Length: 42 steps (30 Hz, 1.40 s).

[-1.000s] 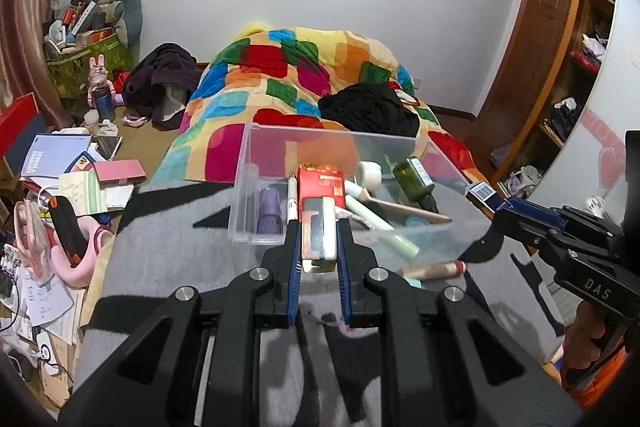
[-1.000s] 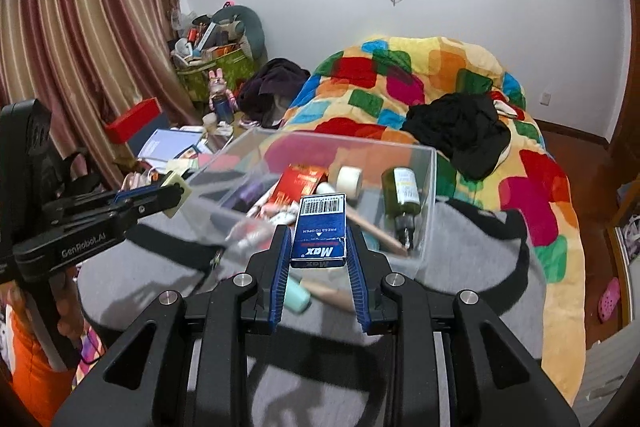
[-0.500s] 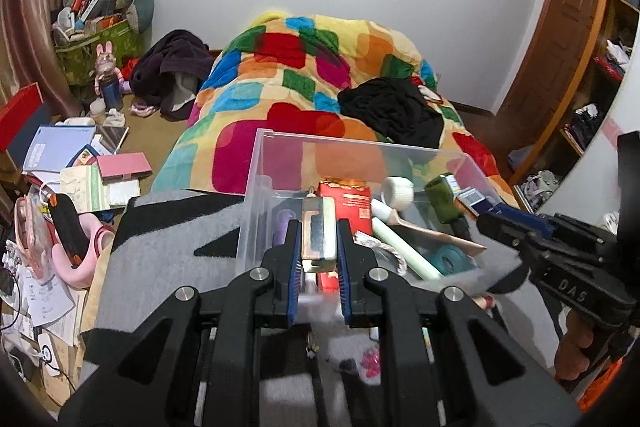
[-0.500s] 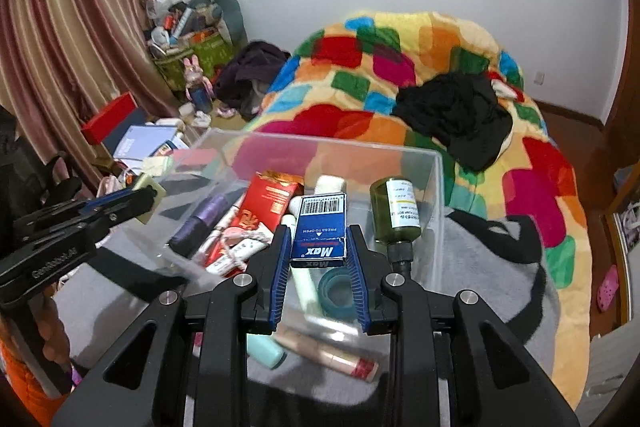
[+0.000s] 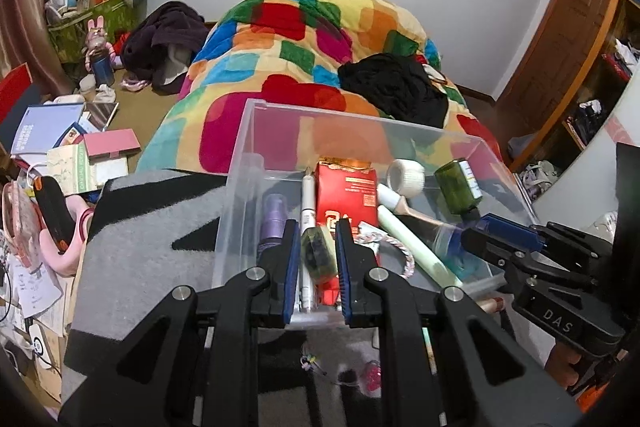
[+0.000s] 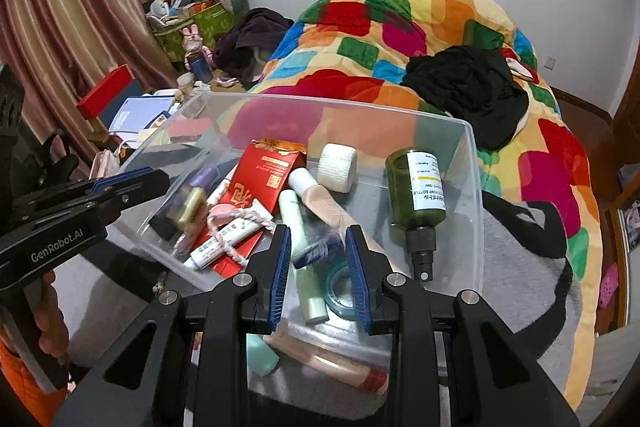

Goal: Organize objects
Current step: 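Drop the small box in with the left tool while the right tool drops the Max box, then grasp the pink plastic clip with the left tool while the right tool grasps the red-capped beige tube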

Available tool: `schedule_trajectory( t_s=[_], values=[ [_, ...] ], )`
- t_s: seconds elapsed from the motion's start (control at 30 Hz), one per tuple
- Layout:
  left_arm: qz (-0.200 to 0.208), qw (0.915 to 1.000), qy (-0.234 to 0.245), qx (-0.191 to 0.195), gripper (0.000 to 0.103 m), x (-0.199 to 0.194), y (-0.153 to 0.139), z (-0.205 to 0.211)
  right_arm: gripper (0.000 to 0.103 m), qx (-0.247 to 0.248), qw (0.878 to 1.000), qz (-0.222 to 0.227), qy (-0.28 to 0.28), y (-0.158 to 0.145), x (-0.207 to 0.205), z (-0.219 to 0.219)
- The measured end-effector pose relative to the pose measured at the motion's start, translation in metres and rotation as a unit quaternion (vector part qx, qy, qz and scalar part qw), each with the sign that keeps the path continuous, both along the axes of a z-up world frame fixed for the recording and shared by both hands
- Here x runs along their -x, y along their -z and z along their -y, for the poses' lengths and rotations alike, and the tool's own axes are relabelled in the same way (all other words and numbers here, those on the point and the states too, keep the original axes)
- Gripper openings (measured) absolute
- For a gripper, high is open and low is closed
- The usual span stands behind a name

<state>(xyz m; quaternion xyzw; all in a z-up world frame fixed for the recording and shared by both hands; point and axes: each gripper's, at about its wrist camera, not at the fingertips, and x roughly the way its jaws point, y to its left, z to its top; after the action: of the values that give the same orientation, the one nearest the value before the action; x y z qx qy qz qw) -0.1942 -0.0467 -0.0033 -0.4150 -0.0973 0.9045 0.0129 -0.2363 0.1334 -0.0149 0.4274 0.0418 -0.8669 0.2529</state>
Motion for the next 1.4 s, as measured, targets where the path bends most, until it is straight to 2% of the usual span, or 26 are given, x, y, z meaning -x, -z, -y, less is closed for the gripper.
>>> schedule_trajectory(
  t_s=[0.23,0.37,0.57,0.77,0.83,0.9,1.0,1.17,1.23,1.27,1.33,1.4],
  values=[
    [-0.033,0.9987,0.021,0.032,0.017,-0.026,-0.02,-0.015,0.026,0.0,1.0,-0.029,-0.011,-0.017,-0.021,-0.008],
    [-0.037,0.9978,0.037,0.042,0.019,-0.042,-0.02,-0.025,0.027,0.005,0.999,-0.038,-0.021,-0.024,-0.036,-0.015],
    [-0.006,0.9961,0.069,0.054,0.021,-0.061,0.004,-0.039,0.033,0.001,0.999,-0.047,-0.028,-0.025,-0.055,-0.027],
    [0.043,0.9924,0.1,0.057,0.023,-0.066,0.038,-0.053,0.035,-0.022,0.998,-0.039,-0.036,-0.009,-0.065,-0.038],
    [0.057,0.9912,0.108,0.053,0.028,-0.065,0.046,-0.056,0.036,-0.043,0.998,-0.038,-0.039,0.001,-0.067,-0.041],
    [0.062,0.991,0.107,0.053,0.04,-0.064,0.05,-0.057,0.036,-0.063,0.997,-0.028,-0.042,0.014,-0.066,-0.044],
    [0.06,0.9914,0.104,0.051,0.046,-0.061,0.051,-0.06,0.036,-0.076,0.996,-0.016,-0.045,0.026,-0.061,-0.047],
    [0.056,0.9906,0.107,0.064,0.046,-0.058,0.054,-0.065,0.036,-0.063,0.997,0.019,-0.05,0.042,-0.047,-0.049],
    [0.054,0.9903,0.111,0.065,0.039,-0.059,0.054,-0.066,0.036,-0.055,0.997,0.025,-0.052,0.045,-0.046,-0.048],
    [0.055,0.9901,0.113,0.062,0.031,-0.06,0.054,-0.066,0.036,-0.051,0.997,0.027,-0.055,0.047,-0.046,-0.047],
    [0.051,0.9903,0.112,0.065,0.025,-0.062,0.055,-0.065,0.026,-0.053,0.997,0.02,-0.057,0.048,-0.049,-0.044],
    [0.049,0.9904,0.11,0.067,0.024,-0.064,0.055,-0.064,0.023,-0.046,0.996,0.021,-0.068,0.046,-0.055,-0.044]
  ],
)
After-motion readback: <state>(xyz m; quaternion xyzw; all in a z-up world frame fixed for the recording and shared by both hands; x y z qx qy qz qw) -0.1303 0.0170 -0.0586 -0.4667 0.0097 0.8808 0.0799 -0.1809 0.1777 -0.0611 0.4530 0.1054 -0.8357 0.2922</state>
